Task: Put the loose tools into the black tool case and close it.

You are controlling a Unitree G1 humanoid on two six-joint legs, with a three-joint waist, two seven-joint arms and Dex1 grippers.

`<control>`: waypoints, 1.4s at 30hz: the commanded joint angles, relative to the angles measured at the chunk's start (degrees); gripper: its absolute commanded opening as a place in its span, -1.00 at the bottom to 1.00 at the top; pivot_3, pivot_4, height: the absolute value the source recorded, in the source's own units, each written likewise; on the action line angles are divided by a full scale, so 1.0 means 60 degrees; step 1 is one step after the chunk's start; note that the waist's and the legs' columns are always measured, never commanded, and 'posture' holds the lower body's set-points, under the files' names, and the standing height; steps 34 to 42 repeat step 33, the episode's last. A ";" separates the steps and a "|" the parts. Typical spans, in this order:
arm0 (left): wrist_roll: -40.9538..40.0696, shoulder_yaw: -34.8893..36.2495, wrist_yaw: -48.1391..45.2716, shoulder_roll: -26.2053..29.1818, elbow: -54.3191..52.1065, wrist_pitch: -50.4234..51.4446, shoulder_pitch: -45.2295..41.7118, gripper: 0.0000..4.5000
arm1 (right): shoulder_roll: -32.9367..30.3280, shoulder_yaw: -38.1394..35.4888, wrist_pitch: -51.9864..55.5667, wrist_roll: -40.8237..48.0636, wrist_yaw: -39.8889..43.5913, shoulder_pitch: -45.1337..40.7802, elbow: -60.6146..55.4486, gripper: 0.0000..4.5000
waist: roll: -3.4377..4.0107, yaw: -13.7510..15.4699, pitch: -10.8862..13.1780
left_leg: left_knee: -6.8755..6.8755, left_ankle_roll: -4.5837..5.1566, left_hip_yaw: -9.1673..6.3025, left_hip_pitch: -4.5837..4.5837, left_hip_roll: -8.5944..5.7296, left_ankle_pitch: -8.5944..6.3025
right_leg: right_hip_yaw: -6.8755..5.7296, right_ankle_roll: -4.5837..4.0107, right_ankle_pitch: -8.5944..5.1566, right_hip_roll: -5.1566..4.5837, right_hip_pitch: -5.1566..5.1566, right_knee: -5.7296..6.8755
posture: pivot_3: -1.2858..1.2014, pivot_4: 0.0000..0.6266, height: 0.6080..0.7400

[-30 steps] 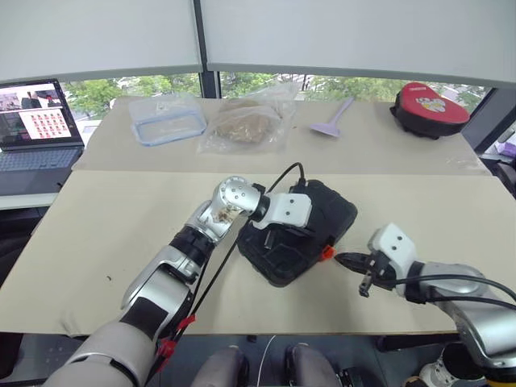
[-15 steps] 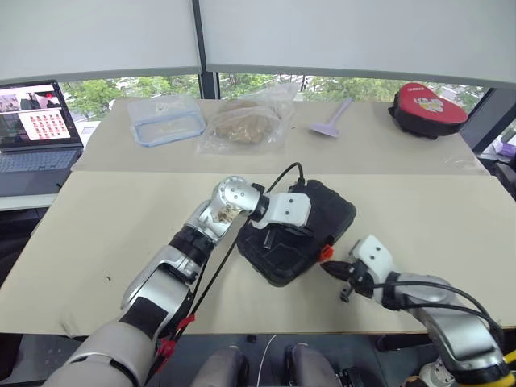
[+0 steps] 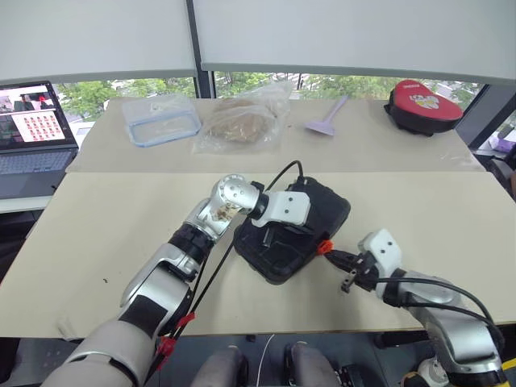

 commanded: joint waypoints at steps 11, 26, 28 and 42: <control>0.0407 -0.0115 -0.0117 0.0502 0.0318 0.0355 0.0467 -0.83 | -0.1731 -0.1683 0.0330 0.0963 0.1032 0.0642 -0.1341 -1.00 | 0.0002 0.0082 0.0000 | 0.0000 0.0009 -0.0004 0.0004 -0.0003 -0.0005 | -0.0013 0.0005 -0.0003 -0.0006 0.0015 -0.0014 | 0.03 -0.52 0.72; -0.5011 0.5215 -0.2120 0.6682 -0.6555 0.8000 0.4673 1.00 | -0.4652 -0.5179 0.0728 0.3652 0.5513 0.0851 0.1333 0.83 | 0.0081 -0.0020 0.0159 | -0.0063 -0.0006 0.0002 -0.0008 0.0008 -0.0002 | 0.0000 -0.0018 -0.0014 -0.0008 -0.0034 -0.0020 | 0.03 -0.52 0.72; -0.5332 0.6010 -0.1791 0.7090 -0.6952 0.8341 0.5477 1.00 | -0.4871 -0.5315 0.0617 0.3611 0.5950 0.0891 0.1739 0.99 | 0.0099 0.0092 0.0172 | -0.0067 -0.0003 0.0004 -0.0022 0.0005 -0.0004 | 0.0000 -0.0017 -0.0014 -0.0016 -0.0047 -0.0027 | 0.03 -0.52 0.72; -0.5902 0.7397 -0.1154 0.7286 -0.7765 0.8657 0.7124 1.00 | -0.5157 -0.5308 0.0709 0.3679 0.6489 0.0677 0.2344 0.99 | 0.0113 0.0252 0.0180 | -0.0079 -0.0049 0.0001 -0.0052 0.0004 -0.0031 | -0.0009 -0.0017 -0.0012 -0.0020 -0.0072 -0.0078 | 0.03 -0.52 0.72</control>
